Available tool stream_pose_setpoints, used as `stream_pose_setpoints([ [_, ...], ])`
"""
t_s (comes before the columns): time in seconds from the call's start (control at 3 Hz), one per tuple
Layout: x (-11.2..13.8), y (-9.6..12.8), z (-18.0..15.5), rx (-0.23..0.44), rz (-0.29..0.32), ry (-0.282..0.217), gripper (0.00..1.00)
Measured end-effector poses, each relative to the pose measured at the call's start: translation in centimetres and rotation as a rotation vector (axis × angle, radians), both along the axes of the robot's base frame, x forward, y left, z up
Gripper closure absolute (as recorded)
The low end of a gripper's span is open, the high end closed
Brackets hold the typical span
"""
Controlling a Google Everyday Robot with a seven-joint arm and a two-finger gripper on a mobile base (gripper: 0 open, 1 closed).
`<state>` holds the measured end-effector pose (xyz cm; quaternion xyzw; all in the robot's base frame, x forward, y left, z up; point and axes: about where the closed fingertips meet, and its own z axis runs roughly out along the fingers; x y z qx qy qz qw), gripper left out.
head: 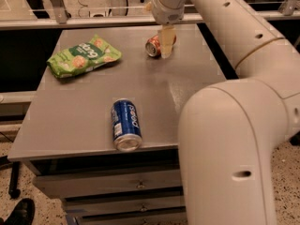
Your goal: Place coke can upright
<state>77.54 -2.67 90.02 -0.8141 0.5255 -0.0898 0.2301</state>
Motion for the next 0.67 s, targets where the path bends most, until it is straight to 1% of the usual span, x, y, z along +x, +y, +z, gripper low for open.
stream_pose_setpoints([
  [0.33, 2.3, -0.2, -1.9, -0.077, 0.032, -0.021, 0.0],
  [0.67, 3.7, -1.0, -3.2, -0.121, 0.076, -0.031, 0.0],
])
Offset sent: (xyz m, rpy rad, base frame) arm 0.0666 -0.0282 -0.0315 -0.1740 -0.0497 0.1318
